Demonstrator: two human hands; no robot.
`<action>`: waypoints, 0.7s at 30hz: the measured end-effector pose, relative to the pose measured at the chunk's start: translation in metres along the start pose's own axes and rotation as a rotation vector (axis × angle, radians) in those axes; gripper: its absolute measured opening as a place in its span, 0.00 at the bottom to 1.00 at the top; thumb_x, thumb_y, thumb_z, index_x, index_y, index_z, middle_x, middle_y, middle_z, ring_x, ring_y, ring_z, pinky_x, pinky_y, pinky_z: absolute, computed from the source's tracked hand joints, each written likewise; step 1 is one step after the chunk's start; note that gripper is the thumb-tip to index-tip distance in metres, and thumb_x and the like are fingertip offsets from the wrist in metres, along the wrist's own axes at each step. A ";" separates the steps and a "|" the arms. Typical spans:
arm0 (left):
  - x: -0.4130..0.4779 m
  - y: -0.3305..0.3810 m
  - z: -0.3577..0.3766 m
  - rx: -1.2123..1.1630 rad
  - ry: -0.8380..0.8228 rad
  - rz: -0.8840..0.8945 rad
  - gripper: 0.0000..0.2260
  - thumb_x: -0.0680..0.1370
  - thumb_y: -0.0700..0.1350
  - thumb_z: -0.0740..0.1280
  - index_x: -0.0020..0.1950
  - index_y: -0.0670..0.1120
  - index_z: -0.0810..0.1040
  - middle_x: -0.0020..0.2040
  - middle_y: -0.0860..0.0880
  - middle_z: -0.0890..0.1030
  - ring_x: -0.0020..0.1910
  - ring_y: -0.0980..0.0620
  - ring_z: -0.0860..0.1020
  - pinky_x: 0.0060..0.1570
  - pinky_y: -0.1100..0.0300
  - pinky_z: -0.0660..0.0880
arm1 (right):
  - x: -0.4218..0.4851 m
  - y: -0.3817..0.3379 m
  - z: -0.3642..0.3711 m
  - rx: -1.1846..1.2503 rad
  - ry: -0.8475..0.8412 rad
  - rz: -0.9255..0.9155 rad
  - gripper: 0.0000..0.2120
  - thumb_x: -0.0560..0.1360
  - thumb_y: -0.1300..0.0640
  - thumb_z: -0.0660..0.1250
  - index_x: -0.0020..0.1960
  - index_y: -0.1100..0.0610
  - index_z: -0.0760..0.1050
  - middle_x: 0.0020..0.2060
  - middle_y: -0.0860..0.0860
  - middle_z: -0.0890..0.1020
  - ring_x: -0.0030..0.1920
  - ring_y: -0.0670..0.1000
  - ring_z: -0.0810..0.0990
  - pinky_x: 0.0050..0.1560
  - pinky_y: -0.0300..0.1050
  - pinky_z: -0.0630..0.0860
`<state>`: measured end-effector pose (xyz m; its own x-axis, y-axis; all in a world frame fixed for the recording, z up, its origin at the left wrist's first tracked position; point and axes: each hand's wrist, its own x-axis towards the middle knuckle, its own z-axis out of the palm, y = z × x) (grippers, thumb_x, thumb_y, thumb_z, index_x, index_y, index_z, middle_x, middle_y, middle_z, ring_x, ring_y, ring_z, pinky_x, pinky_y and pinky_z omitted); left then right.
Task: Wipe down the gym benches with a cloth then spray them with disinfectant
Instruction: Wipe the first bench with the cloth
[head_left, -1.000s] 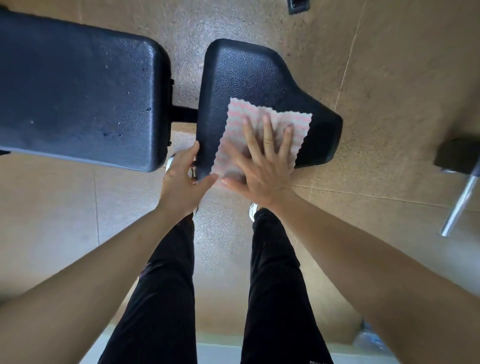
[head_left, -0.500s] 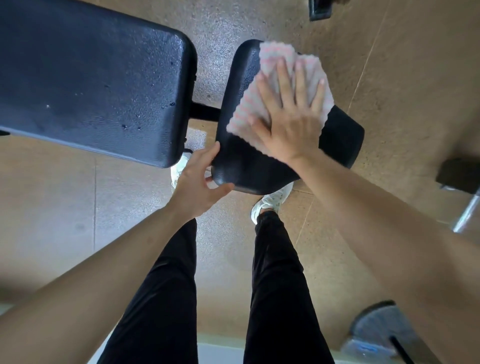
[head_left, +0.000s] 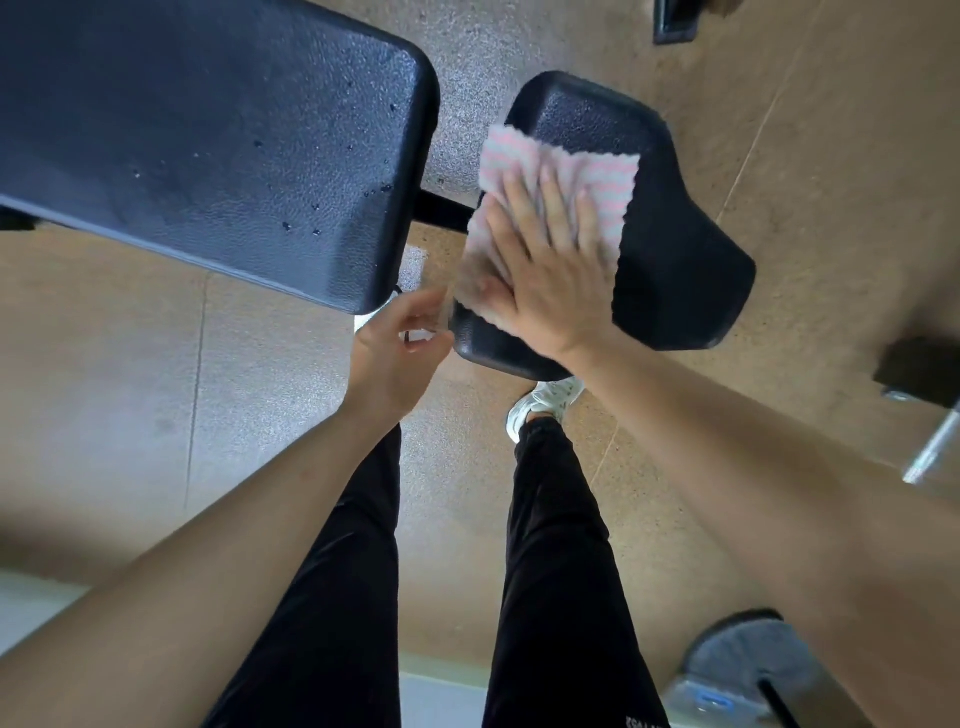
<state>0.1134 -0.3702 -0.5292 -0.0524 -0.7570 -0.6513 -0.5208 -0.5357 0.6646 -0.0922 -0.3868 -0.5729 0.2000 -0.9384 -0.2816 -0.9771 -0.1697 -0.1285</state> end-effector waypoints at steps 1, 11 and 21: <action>-0.002 -0.001 -0.002 -0.003 0.009 -0.009 0.15 0.77 0.37 0.74 0.62 0.50 0.81 0.50 0.67 0.80 0.47 0.75 0.77 0.46 0.76 0.75 | -0.006 -0.008 0.002 0.022 0.003 -0.041 0.36 0.82 0.33 0.49 0.82 0.55 0.58 0.82 0.56 0.55 0.81 0.64 0.51 0.78 0.68 0.51; -0.005 0.001 0.000 0.083 0.050 -0.013 0.17 0.78 0.40 0.73 0.66 0.49 0.81 0.54 0.62 0.81 0.51 0.71 0.77 0.53 0.67 0.78 | -0.041 -0.030 -0.012 0.641 0.063 -0.113 0.37 0.80 0.51 0.67 0.81 0.51 0.49 0.82 0.59 0.54 0.81 0.59 0.56 0.74 0.66 0.62; 0.000 0.022 0.063 0.578 -0.070 0.265 0.43 0.73 0.58 0.77 0.83 0.61 0.57 0.83 0.47 0.56 0.74 0.42 0.65 0.63 0.49 0.73 | -0.067 0.064 -0.030 0.233 -0.041 0.420 0.42 0.70 0.42 0.73 0.79 0.48 0.61 0.81 0.54 0.57 0.79 0.63 0.56 0.71 0.67 0.62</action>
<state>0.0484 -0.3586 -0.5375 -0.2882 -0.7992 -0.5275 -0.8570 -0.0305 0.5143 -0.1706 -0.3437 -0.5335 -0.2015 -0.8978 -0.3915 -0.9324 0.2983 -0.2042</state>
